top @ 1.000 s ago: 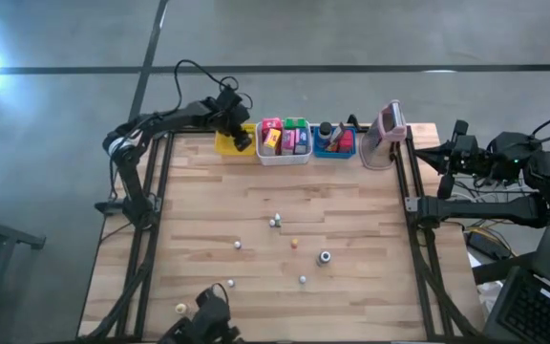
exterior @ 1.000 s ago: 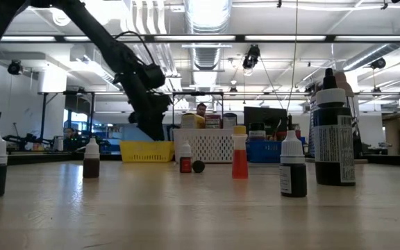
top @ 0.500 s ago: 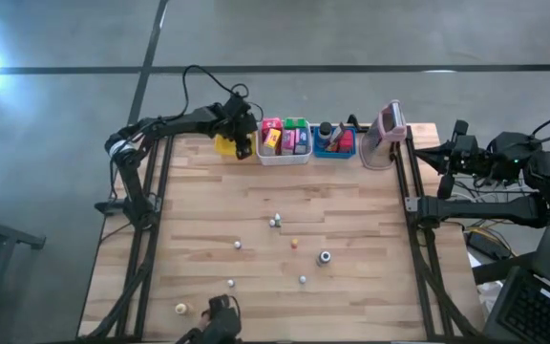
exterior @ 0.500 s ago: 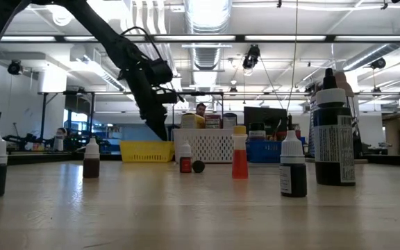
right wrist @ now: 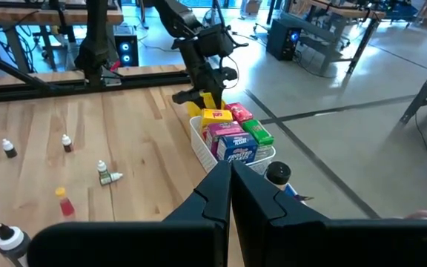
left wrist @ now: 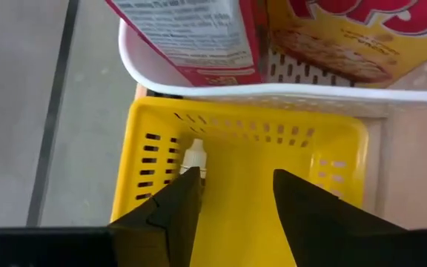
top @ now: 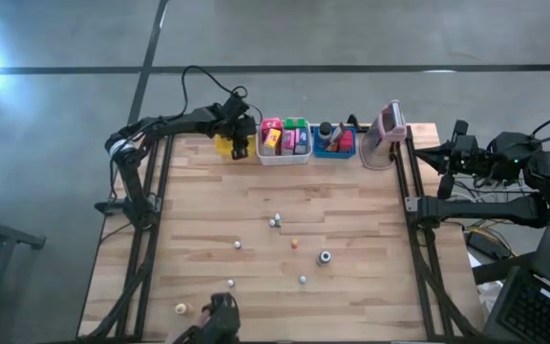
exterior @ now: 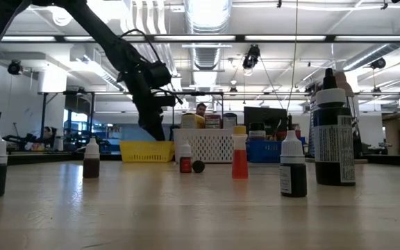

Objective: Pick & Place Kitchen Items
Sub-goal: Put the black food coloring bottle into the yellow basket

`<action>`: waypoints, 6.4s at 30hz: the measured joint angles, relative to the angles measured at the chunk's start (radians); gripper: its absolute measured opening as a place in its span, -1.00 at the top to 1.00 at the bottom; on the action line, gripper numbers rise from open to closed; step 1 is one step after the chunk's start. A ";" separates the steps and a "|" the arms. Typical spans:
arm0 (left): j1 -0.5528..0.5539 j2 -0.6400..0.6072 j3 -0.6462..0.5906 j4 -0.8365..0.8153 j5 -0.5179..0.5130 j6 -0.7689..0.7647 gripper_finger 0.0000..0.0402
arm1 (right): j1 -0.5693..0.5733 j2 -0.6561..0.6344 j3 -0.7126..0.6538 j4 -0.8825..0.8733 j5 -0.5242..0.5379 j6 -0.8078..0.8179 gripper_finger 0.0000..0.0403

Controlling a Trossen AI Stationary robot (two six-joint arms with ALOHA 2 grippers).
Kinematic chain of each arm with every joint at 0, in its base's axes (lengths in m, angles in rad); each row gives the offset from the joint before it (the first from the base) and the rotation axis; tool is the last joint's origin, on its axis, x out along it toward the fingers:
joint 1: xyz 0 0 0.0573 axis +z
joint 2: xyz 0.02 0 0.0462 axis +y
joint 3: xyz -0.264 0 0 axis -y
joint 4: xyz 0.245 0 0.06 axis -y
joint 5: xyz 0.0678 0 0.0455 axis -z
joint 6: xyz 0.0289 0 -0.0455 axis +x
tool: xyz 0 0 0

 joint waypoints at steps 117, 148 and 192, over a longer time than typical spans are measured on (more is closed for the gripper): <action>-0.468 -0.172 -0.803 1.515 0.131 -0.779 0.68 | 0.000 0.000 0.000 0.000 0.000 0.001 0.96; -0.485 0.427 -0.683 1.819 0.190 -0.916 0.64 | 0.000 0.000 0.000 0.000 0.000 0.000 0.96; -0.499 -0.195 -0.339 0.337 -0.026 -0.877 -0.13 | 0.000 0.000 0.000 0.000 0.000 0.000 0.96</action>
